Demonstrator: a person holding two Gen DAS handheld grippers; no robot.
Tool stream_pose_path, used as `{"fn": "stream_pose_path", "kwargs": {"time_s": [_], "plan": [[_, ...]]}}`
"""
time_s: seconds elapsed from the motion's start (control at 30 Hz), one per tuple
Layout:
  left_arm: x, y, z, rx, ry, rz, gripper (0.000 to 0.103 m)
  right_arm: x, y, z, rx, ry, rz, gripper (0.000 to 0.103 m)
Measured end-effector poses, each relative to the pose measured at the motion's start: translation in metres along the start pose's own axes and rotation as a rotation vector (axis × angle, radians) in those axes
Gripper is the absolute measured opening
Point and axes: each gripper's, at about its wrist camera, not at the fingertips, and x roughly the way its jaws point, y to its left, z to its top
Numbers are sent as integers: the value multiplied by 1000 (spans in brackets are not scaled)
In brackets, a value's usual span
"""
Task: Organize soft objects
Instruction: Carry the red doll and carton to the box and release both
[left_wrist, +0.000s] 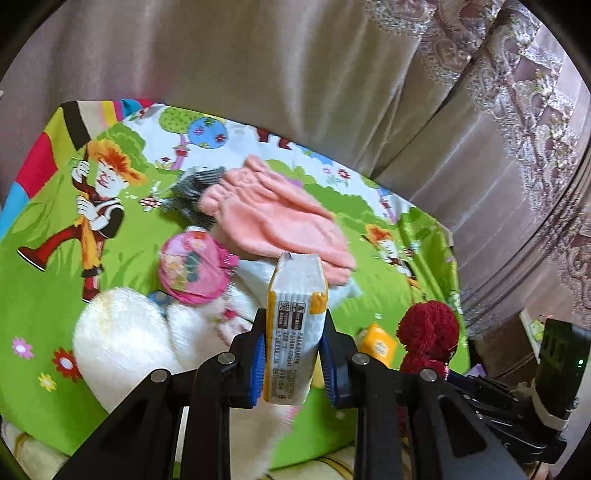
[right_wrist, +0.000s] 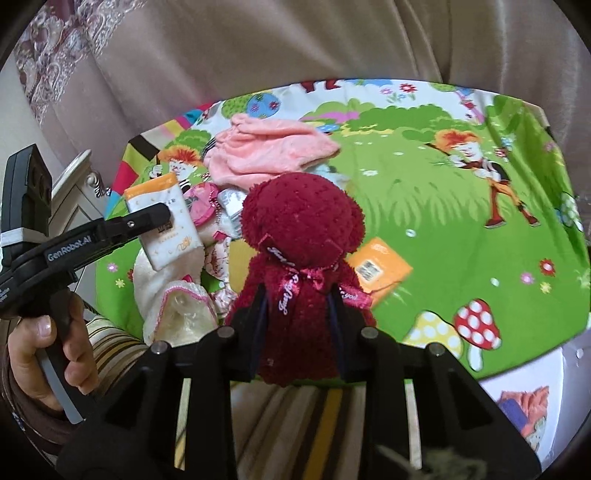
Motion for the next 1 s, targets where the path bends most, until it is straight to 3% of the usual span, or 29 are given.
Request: {"fn": "stream_pose_path", "kwargs": {"time_s": [0.5,1.0], "plan": [[2,-92,-36,63,118,-220,27,-79,-68,-36,107,-70,-118,34],[25,-193,-89,165,304,-403,27,-143,-167,-83,290,-102,-316,36]]}}
